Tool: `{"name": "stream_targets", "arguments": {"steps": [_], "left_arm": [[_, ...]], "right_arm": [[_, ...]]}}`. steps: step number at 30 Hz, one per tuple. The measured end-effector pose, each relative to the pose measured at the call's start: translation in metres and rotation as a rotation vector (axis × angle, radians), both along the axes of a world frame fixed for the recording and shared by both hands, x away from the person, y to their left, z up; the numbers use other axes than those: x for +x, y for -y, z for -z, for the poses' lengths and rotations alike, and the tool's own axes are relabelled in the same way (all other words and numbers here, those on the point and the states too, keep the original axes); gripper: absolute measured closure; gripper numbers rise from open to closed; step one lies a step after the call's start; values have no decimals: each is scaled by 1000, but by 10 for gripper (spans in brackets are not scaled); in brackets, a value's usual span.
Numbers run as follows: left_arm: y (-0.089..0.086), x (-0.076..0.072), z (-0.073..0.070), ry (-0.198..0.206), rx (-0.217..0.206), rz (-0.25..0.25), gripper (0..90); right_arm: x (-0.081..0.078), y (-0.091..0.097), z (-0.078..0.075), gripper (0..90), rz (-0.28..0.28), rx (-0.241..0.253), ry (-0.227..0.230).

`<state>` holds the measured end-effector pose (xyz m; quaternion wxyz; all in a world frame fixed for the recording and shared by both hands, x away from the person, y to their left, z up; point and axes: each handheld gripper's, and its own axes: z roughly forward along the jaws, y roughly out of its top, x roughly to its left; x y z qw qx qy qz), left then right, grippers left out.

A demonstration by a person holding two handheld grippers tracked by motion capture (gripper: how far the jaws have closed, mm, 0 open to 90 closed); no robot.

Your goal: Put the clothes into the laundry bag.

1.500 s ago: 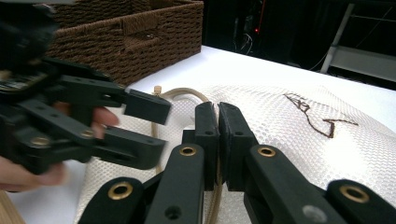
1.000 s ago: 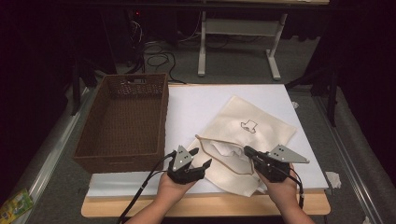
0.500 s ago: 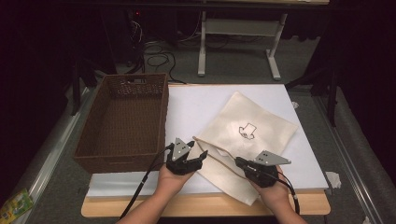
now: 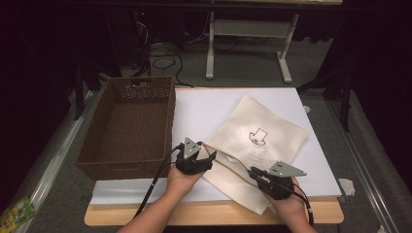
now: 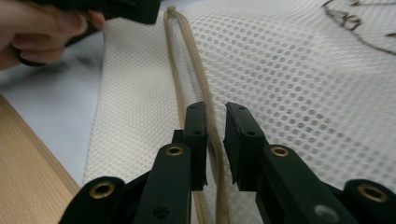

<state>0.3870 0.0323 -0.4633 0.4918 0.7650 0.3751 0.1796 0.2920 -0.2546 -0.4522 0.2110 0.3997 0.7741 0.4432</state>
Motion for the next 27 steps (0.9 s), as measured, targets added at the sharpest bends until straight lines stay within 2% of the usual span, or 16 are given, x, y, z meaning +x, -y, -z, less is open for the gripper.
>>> {"name": "stream_targets", "arguments": {"steps": [3,6,8,9,13,16,21,24,27], "left_arm": [[-1,7,5,-21,18,-27,326],[-1,11,8,-42,24,-34,331],[-1,13,10,-58,24,-35,356],[-1,14,10,-73,31,-30,381],[0,14,10,-88,40,-19,450],[1,14,12,-93,62,-27,545],[2,13,16,-100,86,-30,697],[4,11,17,-89,98,-28,779],[4,9,15,-76,90,-31,796]], "right_arm": [[-7,11,-9,759,33,32,44],[-12,23,-16,749,70,72,62],[-13,31,-18,737,92,76,73],[-13,34,-18,725,111,80,71],[-13,44,-18,624,175,77,72],[-12,49,-17,501,242,58,72],[-9,62,-15,403,325,48,48],[-6,73,-12,343,373,39,30],[-3,83,-9,309,413,30,10]]}}
